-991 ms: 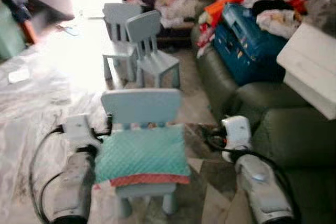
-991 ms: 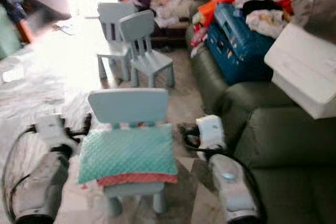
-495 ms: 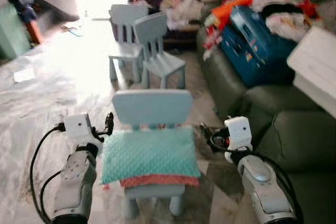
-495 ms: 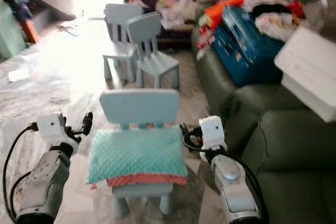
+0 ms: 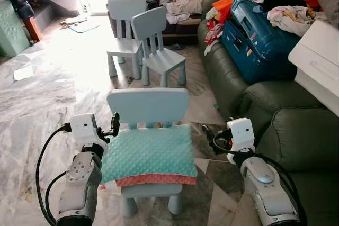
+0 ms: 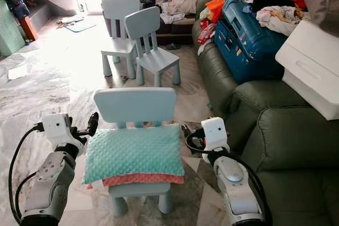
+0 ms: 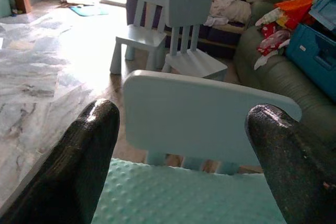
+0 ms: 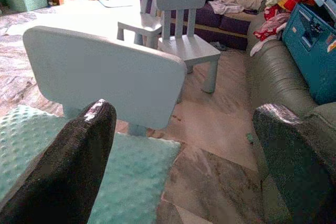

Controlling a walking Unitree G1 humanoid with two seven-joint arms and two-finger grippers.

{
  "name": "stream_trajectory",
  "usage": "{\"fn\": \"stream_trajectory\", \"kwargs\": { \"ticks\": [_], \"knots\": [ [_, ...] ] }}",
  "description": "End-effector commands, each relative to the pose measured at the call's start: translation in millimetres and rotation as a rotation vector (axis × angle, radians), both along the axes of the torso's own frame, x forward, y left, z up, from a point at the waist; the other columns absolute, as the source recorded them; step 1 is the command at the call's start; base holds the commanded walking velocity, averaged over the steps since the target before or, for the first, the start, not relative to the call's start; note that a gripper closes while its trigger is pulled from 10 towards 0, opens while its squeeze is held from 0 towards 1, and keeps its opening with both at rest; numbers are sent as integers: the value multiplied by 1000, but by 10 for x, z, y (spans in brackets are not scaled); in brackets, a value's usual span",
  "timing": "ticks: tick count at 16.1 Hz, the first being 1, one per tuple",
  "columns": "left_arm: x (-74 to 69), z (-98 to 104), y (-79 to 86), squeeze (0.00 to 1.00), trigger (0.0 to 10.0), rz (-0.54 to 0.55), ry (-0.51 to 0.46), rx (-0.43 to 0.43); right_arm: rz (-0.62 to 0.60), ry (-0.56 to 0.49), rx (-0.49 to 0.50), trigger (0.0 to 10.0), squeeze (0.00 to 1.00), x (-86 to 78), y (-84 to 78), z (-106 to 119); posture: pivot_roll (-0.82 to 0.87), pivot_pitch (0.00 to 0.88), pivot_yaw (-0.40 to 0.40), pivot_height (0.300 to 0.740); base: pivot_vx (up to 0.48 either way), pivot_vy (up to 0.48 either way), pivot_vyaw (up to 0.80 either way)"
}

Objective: Move the pillow to the sofa

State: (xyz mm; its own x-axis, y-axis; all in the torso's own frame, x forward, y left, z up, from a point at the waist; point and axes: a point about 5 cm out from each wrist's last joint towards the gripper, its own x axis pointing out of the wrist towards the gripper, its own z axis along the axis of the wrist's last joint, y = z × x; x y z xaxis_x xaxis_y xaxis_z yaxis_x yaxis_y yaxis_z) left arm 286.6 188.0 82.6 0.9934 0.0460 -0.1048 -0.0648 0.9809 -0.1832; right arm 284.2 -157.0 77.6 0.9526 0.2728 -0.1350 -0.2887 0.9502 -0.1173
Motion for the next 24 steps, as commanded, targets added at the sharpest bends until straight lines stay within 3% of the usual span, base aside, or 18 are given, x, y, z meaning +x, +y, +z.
{"fn": "stream_trajectory", "kwargs": {
  "ticks": [1, 6, 14, 16, 17, 21, 23, 24],
  "knots": [
    [2, 15, 31, 0, 10000, 6, -6, 9, 3, -11, 1, 10000, 0, 26, -6, 25, -73, 0, -4, 740, 0, 289, 0],
    [3, 18, 25, 0, 10000, 5, -9, -4, 0, -10, -2, 10000, 0, 33, -12, 22, -73, 0, -2, 740, 0, 283, 0],
    [-16, -17, 12, 0, 10000, 23, 11, 2, 5, 5, -7, 10000, 0, -6, -18, -12, -75, 0, -1, 740, 0, 0, 0],
    [-20, -38, 9, 0, 10000, 24, 19, 62, -65, 119, 159, 10000, 0, 14, -52, -72, -74, 0, 0, 740, 0, 0, 0],
    [-25, -44, 8, 0, 10000, 23, 17, 62, -82, 133, 182, 10000, 0, 25, -57, -77, -73, 0, -1, 740, 0, 0, 0],
    [-126, -146, 87, 0, 10000, 24, 49, 112, -79, 115, 105, 10000, 0, 46, 2, -66, -57, 0, -1, 740, 0, 0, 0],
    [-179, -192, 129, 0, 10000, 44, 68, 111, -45, 131, 168, 10000, 0, 23, 75, -55, -50, 0, -1, 740, 0, 0, 0],
    [-238, -215, 157, 0, 10000, 44, 80, 130, -26, 103, 139, 10000, 0, 8, 112, -28, -39, 13, 0, 740, 0, 0, 0]
  ]
}}
